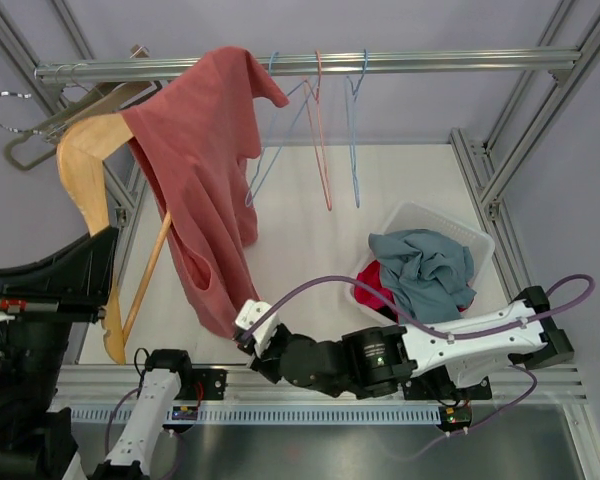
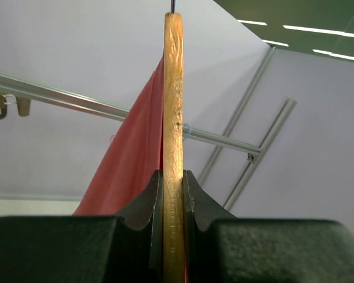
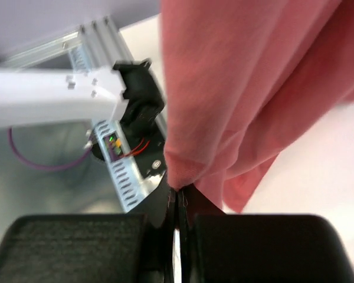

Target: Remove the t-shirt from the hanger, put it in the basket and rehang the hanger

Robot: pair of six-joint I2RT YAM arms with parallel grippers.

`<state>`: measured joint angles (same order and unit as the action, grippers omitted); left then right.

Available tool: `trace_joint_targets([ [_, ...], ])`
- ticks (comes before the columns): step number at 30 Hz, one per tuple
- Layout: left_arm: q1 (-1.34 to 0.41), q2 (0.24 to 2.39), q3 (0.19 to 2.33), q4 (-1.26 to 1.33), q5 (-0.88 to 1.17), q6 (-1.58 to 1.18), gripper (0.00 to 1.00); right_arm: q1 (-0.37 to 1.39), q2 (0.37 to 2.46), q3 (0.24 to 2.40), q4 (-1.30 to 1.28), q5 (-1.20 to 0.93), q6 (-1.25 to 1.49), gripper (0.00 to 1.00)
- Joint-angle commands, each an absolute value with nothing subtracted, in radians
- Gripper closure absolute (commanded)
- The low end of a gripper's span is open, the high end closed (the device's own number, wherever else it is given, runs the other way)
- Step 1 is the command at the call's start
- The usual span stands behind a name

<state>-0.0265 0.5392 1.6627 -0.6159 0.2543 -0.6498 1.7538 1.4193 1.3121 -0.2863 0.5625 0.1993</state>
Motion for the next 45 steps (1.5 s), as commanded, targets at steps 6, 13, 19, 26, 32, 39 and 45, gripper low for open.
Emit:
trace_joint_targets([
  [6, -0.037, 0.356, 1.581, -0.419, 0.368, -0.745, 1.00, 1.592, 1.270, 1.483, -0.077, 0.680, -0.188, 1.00],
  [13, -0.064, 0.339, 1.597, -0.417, 0.420, -0.779, 1.00, 1.422, 1.223, 1.502, 0.136, 0.666, -0.258, 1.00],
  [19, -0.086, 0.324, 1.589, -0.416, 0.445, -0.796, 1.00, 1.267, 1.252, 1.502, 0.163, 0.522, -0.127, 0.35],
  [26, -0.100, 0.325, 1.597, -0.399, 0.466, -0.807, 1.00, 1.189, 1.348, 1.505, 0.225, 0.175, 0.047, 0.01],
  [32, -0.107, 0.322, 1.577, -0.402, 0.463, -0.796, 1.00, 1.186, 1.414, 1.509, 0.403, -0.277, 0.178, 0.25],
  [39, -0.123, 0.330, 1.574, -0.405, 0.430, -0.758, 1.00, 1.187, 1.277, 1.396, 0.416, -0.267, 0.232, 1.00],
  [45, -0.123, 0.379, 1.598, -0.475, 0.359, -0.641, 1.00, 1.187, 1.066, 1.229, 0.315, 0.003, 0.226, 1.00],
])
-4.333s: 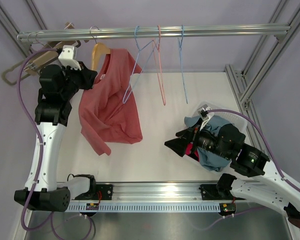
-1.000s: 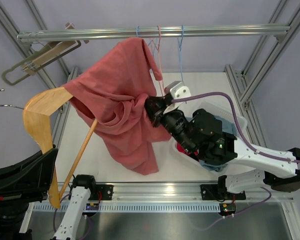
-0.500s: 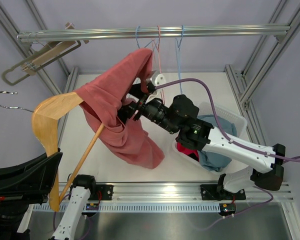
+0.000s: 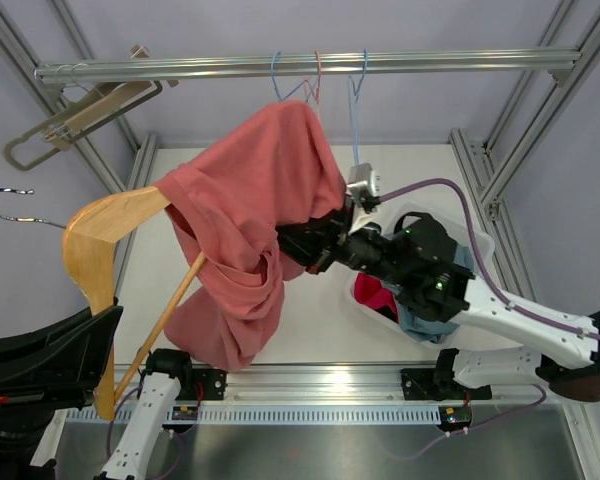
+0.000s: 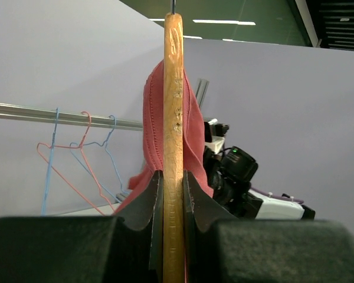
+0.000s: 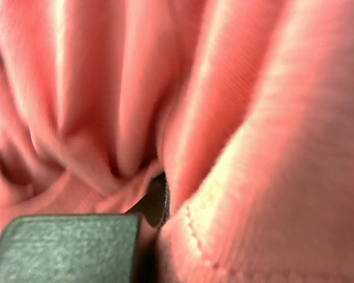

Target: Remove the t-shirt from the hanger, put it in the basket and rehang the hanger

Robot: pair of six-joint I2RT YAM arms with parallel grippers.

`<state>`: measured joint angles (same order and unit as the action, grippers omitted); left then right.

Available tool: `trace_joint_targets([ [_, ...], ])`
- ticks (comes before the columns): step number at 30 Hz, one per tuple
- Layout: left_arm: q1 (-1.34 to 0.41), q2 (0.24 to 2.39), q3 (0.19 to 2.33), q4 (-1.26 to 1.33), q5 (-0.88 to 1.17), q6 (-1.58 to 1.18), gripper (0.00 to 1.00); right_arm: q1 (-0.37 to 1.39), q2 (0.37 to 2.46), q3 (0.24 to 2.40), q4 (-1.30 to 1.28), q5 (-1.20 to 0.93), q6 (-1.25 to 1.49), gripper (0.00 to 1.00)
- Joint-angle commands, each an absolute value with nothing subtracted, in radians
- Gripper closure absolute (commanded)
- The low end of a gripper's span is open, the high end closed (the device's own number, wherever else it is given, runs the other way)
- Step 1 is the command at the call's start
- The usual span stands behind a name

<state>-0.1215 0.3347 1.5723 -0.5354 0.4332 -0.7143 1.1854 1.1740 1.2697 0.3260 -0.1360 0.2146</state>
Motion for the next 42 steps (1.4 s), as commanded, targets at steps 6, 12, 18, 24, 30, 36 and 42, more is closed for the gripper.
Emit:
trace_joint_targets([
  [6, -0.123, 0.480, 1.726, -0.561, 0.485, -0.580, 1.00, 1.186, 0.911, 1.238, 0.192, 0.262, 0.147, 1.00],
  [12, -0.123, 0.485, 1.735, -0.638, 0.460, -0.509, 1.00, 1.187, 0.882, 1.524, -0.061, 0.304, 0.115, 1.00],
  [18, -0.123, 0.468, 1.695, -0.638, 0.434, -0.500, 1.00, 1.187, 0.962, 1.846, -0.259, 0.497, -0.017, 1.00],
  [24, -0.123, 0.457, 1.674, -0.640, 0.414, -0.492, 1.00, 1.186, 1.132, 2.124, -0.310, 0.664, -0.262, 1.00],
  [30, -0.123, 0.449, 1.655, -0.638, 0.399, -0.486, 1.00, 1.123, 1.111, 1.959, -0.190, 0.793, -0.385, 1.00],
  [36, -0.123, 0.439, 1.632, -0.638, 0.391, -0.477, 1.00, 0.867, 0.986, 1.643, -0.245, 0.698, -0.155, 1.00],
  [42, -0.123, 0.434, 1.608, -0.640, 0.371, -0.466, 1.00, 0.776, 0.763, 1.174, -0.245, 0.877, 0.128, 1.00],
])
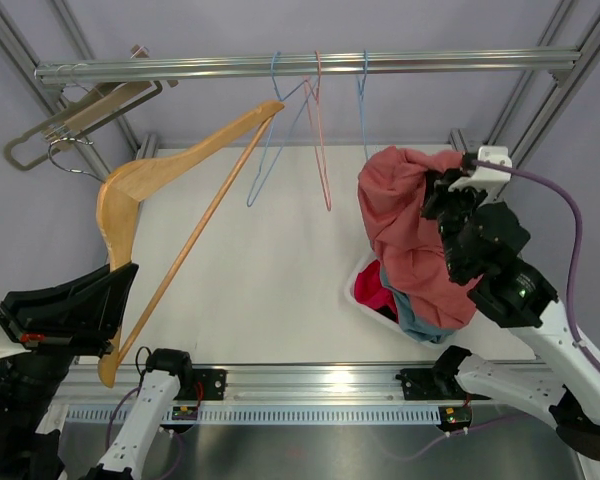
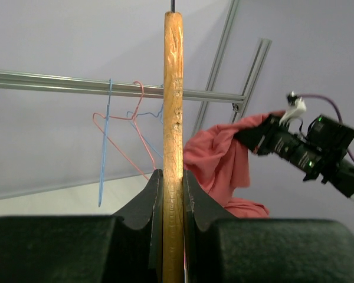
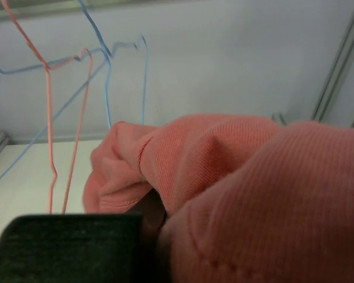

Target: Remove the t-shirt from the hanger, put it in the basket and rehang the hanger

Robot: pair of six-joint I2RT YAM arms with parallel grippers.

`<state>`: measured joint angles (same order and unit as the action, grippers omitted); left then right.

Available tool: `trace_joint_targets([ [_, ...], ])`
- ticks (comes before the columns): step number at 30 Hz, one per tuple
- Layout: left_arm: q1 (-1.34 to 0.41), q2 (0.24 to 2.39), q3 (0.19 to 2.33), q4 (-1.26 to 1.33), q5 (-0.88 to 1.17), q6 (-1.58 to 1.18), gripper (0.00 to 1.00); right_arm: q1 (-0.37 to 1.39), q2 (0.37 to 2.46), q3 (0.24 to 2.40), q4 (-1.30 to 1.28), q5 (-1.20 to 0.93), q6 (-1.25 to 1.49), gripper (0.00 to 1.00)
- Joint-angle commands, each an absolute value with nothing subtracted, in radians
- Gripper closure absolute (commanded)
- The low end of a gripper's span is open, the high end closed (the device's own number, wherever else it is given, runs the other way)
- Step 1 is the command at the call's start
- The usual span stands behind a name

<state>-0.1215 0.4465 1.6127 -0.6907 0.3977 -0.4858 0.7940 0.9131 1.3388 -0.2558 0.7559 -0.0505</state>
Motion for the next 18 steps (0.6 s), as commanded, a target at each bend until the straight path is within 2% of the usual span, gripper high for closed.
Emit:
trace_joint_targets([
  [1, -0.121, 0.436, 1.600, -0.640, 0.368, -0.465, 1.00, 0.778, 0.720, 1.040, -0.267, 0.894, 0.258, 1.00],
  [4, -0.123, 0.440, 1.595, -0.640, 0.357, -0.456, 1.00, 0.779, 0.550, 0.841, -0.336, 0.922, 0.496, 1.00],
  [6, -0.123, 0.442, 1.600, -0.641, 0.328, -0.440, 1.00, 0.778, 0.418, 0.692, -0.477, 0.961, 0.619, 1.00],
  [8, -0.123, 0.440, 1.600, -0.643, 0.316, -0.434, 1.00, 0.778, 0.268, 0.622, -0.678, 0.991, 0.809, 1.00],
  [10, -0.121, 0.442, 1.585, -0.643, 0.319, -0.442, 1.00, 0.778, 0.166, 0.597, -0.774, 0.973, 0.918, 1.00],
  [12, -0.121, 0.443, 1.536, -0.641, 0.307, -0.449, 1.00, 0.778, 0.046, 0.560, -0.816, 0.919, 0.936, 1.00],
  [13, -0.121, 0.443, 1.517, -0.640, 0.299, -0.451, 1.00, 0.778, 0.025, 0.554, -0.807, 0.893, 0.908, 0.96],
  [14, -0.121, 0.443, 1.497, -0.640, 0.281, -0.449, 1.00, 0.778, 0.020, 0.564, -0.813, 0.876, 0.905, 0.77],
  [17, -0.121, 0.451, 1.434, -0.637, 0.256, -0.449, 1.00, 0.778, 0.110, 0.688, -0.857, 0.847, 0.858, 0.44],
  [18, -0.121, 0.453, 1.416, -0.637, 0.250, -0.449, 1.00, 0.778, 0.139, 0.734, -0.868, 0.838, 0.795, 0.25],
])
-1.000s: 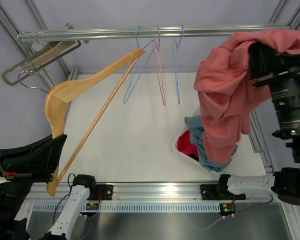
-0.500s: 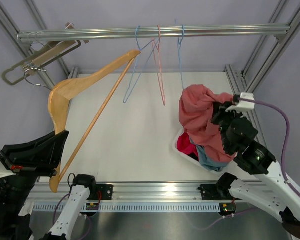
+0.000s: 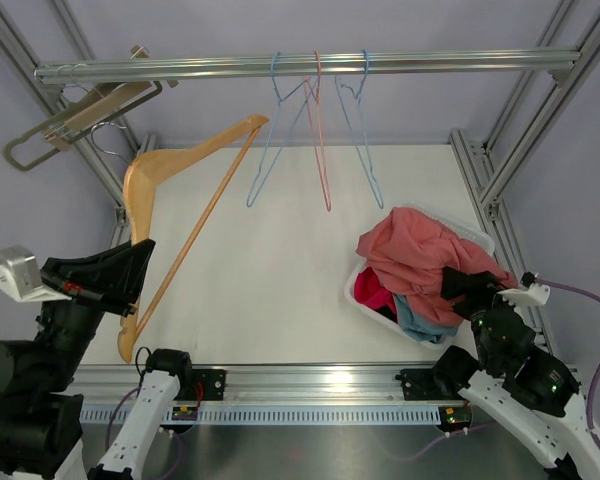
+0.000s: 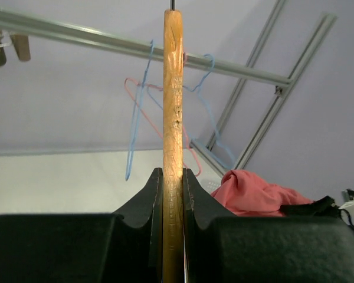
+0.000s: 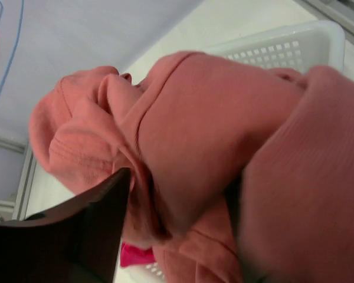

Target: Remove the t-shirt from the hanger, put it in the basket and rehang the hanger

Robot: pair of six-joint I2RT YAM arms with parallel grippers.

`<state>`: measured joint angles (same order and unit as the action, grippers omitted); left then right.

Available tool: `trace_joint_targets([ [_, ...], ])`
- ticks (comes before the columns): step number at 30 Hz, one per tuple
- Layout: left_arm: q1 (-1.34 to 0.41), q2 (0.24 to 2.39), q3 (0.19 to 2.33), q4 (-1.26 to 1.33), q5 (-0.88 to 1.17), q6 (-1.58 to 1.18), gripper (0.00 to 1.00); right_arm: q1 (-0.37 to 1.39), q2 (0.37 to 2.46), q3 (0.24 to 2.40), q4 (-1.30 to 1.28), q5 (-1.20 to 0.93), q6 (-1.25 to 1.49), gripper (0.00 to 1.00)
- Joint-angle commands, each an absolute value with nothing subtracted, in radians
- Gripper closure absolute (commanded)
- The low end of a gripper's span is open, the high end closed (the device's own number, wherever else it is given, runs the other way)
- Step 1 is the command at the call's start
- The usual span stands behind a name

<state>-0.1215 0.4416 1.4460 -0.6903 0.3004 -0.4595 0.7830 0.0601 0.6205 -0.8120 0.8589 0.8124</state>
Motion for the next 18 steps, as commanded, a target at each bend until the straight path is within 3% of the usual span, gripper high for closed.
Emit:
trace_joint_targets([
  [1, -0.121, 0.451, 1.410, -0.637, 0.242, -0.446, 1.00, 0.778, 0.171, 0.835, -0.893, 0.831, 0.779, 0.22],
  [4, -0.121, 0.448, 1.401, -0.638, 0.224, -0.437, 1.00, 0.778, 0.250, 0.995, -0.951, 0.801, 0.671, 0.19],
  [6, -0.121, 0.442, 1.399, -0.638, 0.215, -0.431, 1.00, 0.778, 0.281, 1.066, -0.965, 0.769, 0.605, 0.23],
  [9, -0.121, 0.430, 1.393, -0.641, 0.206, -0.420, 1.00, 0.778, 0.366, 1.187, -0.942, 0.692, 0.502, 0.52],
  [10, -0.121, 0.428, 1.391, -0.640, 0.203, -0.417, 1.00, 0.778, 0.450, 1.237, -0.937, 0.668, 0.476, 0.77],
  [13, -0.121, 0.423, 1.385, -0.640, 0.193, -0.411, 1.00, 0.778, 0.636, 1.291, -0.946, 0.626, 0.405, 1.00],
  [18, -0.121, 0.414, 1.371, -0.643, 0.183, -0.397, 1.00, 0.767, 0.782, 1.159, -0.798, 0.600, 0.397, 1.00],
])
